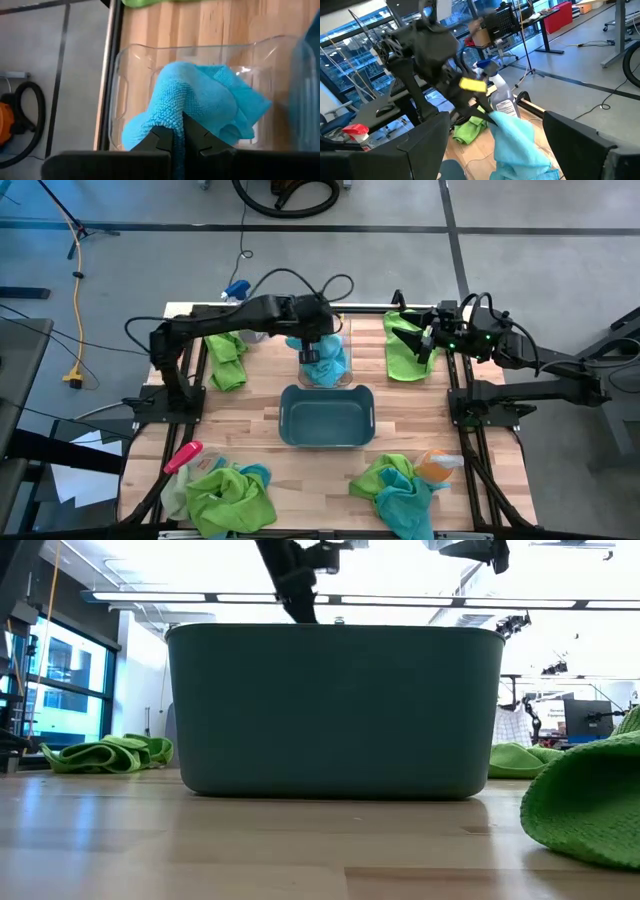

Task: Sort microfiber towel by color & place in baskets
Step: Put the blue microfiber towel into the transparent bin

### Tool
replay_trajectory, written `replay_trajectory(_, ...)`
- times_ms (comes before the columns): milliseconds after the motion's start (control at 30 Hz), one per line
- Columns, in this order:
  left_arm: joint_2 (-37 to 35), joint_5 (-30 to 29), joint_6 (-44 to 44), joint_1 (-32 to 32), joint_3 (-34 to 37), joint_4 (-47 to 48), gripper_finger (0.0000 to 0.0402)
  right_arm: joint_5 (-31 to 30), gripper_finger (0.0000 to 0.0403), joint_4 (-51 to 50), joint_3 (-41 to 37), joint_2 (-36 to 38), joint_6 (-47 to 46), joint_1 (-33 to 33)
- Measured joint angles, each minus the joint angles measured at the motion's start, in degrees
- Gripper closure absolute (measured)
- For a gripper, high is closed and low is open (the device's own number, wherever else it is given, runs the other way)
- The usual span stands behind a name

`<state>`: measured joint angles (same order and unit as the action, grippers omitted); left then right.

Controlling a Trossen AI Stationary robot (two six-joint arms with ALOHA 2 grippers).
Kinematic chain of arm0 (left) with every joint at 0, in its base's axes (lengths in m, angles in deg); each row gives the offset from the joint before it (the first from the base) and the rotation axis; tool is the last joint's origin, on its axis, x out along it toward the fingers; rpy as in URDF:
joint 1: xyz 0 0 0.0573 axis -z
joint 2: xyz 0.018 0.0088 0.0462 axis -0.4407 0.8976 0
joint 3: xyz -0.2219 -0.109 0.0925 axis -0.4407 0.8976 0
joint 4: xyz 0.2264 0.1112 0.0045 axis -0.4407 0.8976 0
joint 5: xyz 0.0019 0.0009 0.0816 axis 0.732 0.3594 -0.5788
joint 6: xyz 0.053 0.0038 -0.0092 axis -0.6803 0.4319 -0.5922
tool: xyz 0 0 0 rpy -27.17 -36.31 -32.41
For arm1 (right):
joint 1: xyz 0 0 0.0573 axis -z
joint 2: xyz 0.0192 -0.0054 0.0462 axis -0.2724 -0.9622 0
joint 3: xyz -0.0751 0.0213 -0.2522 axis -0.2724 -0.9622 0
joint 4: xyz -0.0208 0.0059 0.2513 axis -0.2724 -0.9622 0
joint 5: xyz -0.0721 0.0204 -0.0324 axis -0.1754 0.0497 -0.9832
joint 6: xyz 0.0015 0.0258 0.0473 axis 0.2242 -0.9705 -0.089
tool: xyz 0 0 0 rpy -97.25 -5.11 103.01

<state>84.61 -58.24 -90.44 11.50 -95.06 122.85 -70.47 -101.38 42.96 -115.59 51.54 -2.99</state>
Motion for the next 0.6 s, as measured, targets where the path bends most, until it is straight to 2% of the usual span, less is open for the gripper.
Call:
replay_trajectory(233,6.3,2.9,0.6,1.1,-2.6,-2.4,0.0401,0.0,0.0087,0.0,0.0,0.0,-0.5,0.0)
replay_trajectory(400,9.3,10.2,4.2,1.7,-2.8,-10.6,0.0401,0.0,0.0087,0.0,0.0,0.0,-0.5,0.0)
replay_trajectory(600,10.1,12.0,8.6,0.0,-0.2,-7.7,0.0401,0.0,0.0087,0.0,0.0,0.0,-1.5,0.0)
